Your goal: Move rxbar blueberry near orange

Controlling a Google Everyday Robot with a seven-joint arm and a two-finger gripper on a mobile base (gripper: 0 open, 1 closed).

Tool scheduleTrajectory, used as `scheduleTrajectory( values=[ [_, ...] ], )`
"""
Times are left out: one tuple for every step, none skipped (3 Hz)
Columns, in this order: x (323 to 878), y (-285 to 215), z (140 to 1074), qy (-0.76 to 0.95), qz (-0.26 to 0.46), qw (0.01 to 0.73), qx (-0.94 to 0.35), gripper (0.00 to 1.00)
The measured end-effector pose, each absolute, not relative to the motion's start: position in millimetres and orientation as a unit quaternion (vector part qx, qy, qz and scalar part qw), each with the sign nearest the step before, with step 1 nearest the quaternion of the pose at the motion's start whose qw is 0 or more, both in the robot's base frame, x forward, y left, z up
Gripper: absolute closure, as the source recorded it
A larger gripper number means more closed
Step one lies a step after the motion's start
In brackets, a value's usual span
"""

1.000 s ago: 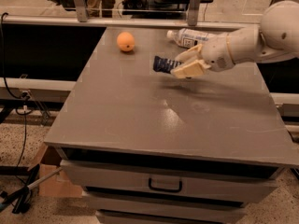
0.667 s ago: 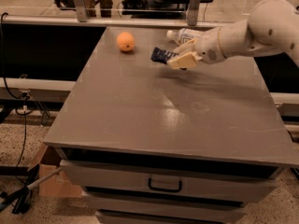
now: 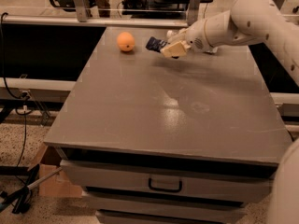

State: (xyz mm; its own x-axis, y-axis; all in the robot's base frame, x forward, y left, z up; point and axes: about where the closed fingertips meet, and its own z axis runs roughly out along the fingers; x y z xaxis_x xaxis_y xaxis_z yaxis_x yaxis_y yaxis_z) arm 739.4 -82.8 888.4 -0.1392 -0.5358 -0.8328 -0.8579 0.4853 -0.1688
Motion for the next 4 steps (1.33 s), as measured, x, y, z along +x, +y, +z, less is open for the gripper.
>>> scheduleTrajectory(
  values=[
    [753.2, -70.2, 879.9, 0.734, 0.181, 0.447, -0.479, 1.0],
    [761.6, -50.4, 878.0, 0.727, 0.189, 0.445, -0.488, 0.86],
    [764.2, -29.2, 879.8, 0.723, 0.2, 0.44, -0.493, 0.62],
    [762.3, -13.5, 881.0, 0.722, 0.209, 0.435, -0.497, 0.4]
  ],
)
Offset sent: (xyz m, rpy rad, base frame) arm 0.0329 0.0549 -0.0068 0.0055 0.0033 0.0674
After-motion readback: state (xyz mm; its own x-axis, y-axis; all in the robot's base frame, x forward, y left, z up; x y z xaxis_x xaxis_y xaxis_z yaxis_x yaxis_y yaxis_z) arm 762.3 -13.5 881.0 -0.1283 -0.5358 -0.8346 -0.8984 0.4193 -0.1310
